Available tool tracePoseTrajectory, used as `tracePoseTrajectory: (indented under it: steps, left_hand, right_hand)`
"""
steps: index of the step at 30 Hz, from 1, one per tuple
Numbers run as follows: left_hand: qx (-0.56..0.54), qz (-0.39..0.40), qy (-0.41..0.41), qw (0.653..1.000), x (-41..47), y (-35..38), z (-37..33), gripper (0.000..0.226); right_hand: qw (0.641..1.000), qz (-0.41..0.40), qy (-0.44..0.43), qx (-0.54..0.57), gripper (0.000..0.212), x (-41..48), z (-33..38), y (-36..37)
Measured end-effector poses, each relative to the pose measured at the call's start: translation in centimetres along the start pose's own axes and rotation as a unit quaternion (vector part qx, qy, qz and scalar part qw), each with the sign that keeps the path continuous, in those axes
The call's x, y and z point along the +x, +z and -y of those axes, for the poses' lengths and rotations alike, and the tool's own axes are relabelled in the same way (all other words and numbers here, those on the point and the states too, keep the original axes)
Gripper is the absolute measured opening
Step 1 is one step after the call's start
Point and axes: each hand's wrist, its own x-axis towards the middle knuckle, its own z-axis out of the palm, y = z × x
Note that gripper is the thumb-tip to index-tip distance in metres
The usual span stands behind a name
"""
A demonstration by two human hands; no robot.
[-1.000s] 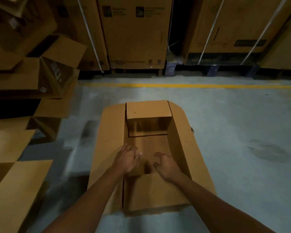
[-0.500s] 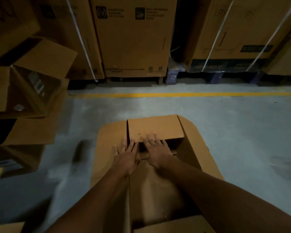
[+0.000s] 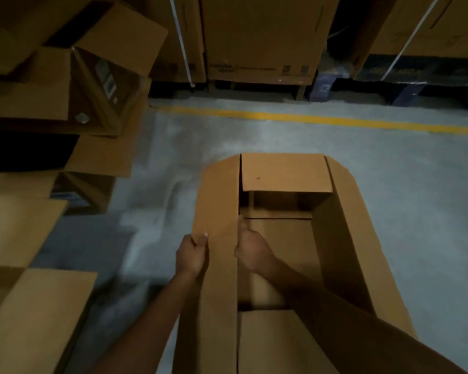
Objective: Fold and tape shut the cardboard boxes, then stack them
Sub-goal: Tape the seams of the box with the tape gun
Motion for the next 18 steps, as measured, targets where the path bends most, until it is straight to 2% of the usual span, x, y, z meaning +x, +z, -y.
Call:
tracePoseTrajectory:
  steps: [3,7,9,11,13,15,16,18]
  left_hand:
    - [-0.023,-0.060,0.030,0.997,-0.6,-1.5,-1.4,0.038]
    - [-0.035,-0.060,0.034,0.997,-1.4,-3.8,-4.5,0.026]
    - [-0.044,-0.029,0.057,0.997,-2.2,-4.6,-6.2,0.019]
    - [-0.108,0.022,0.069,0.991,-4.1,-5.0,-8.8,0.015]
    - [-0.188,0.140,0.040,0.971,-6.9,-4.6,-11.4,0.032]
    - [-0.216,0.228,0.053,0.948,-9.9,-3.3,-12.7,0.040]
    - [-0.194,0.227,0.095,0.950,-11.1,-2.1,-12.6,0.038]
    - [-0.067,0.166,0.216,0.960,-12.6,0.5,-10.9,0.034]
  right_hand:
    - [0.998,-0.023,0.039,0.051,0.051,-1.8,0.3,0.7]
    - [0.998,-0.011,-0.007,0.067,0.050,-4.5,0.2,0.1]
    - [0.996,-0.011,-0.026,0.082,0.053,-5.7,0.1,-0.1]
    - [0.994,-0.031,-0.038,0.095,0.045,-6.7,0.2,-0.2]
    - [0.989,-0.060,-0.050,0.128,0.043,-7.9,0.6,-0.5]
    - [0.963,-0.102,-0.023,0.248,0.052,-9.4,0.9,-1.1]
    - [0.930,-0.118,0.012,0.348,0.053,-9.9,0.7,-1.4]
    - [0.857,-0.119,0.073,0.496,0.049,-10.7,-0.5,-2.4]
